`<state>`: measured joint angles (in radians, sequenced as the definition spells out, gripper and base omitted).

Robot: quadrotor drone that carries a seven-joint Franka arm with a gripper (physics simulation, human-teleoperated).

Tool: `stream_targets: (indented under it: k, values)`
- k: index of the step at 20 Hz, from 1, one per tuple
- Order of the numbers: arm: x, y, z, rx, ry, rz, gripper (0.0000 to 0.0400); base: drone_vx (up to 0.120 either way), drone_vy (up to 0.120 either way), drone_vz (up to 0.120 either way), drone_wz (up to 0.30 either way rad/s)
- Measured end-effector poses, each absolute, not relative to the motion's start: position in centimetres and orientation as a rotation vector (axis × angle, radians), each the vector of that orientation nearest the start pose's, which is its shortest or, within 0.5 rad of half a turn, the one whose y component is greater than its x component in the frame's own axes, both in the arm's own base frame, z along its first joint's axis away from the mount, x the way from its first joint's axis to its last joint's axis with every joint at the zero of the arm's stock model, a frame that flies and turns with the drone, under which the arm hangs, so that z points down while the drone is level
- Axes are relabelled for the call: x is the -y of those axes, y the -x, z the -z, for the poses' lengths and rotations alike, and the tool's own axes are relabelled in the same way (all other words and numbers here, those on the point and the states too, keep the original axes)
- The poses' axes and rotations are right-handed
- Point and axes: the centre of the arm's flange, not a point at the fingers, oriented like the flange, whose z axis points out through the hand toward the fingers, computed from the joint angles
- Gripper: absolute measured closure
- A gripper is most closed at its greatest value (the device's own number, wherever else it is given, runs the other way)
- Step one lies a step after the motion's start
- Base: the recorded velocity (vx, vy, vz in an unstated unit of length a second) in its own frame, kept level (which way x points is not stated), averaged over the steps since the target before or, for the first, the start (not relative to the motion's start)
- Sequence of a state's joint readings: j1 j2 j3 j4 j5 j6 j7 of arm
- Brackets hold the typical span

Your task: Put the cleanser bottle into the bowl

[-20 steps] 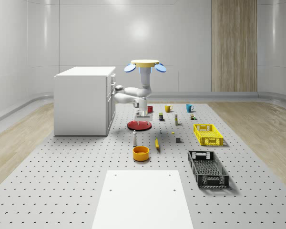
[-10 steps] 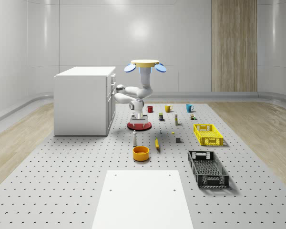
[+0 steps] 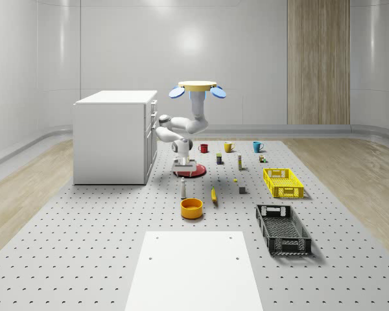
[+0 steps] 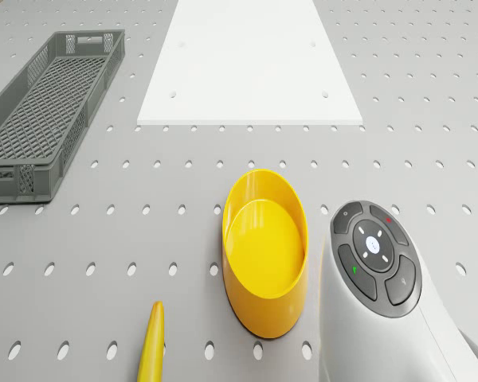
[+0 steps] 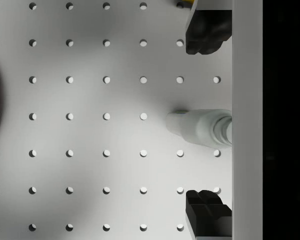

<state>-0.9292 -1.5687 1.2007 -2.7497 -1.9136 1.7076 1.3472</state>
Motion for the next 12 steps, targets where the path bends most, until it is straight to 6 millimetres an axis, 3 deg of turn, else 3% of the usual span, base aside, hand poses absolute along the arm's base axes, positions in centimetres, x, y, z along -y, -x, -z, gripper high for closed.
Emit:
stream_targets:
  k: [7, 12]
  values:
    - [-12.4, -32.0, -56.0, 0.002, -0.002, -0.786, 0.0, 0.0, 0.0, 0.0, 0.0]
    - [-11.8, -32.3, -56.2, 0.002, -0.002, -0.786, 0.0, 0.0, 0.0, 0.0, 0.0]
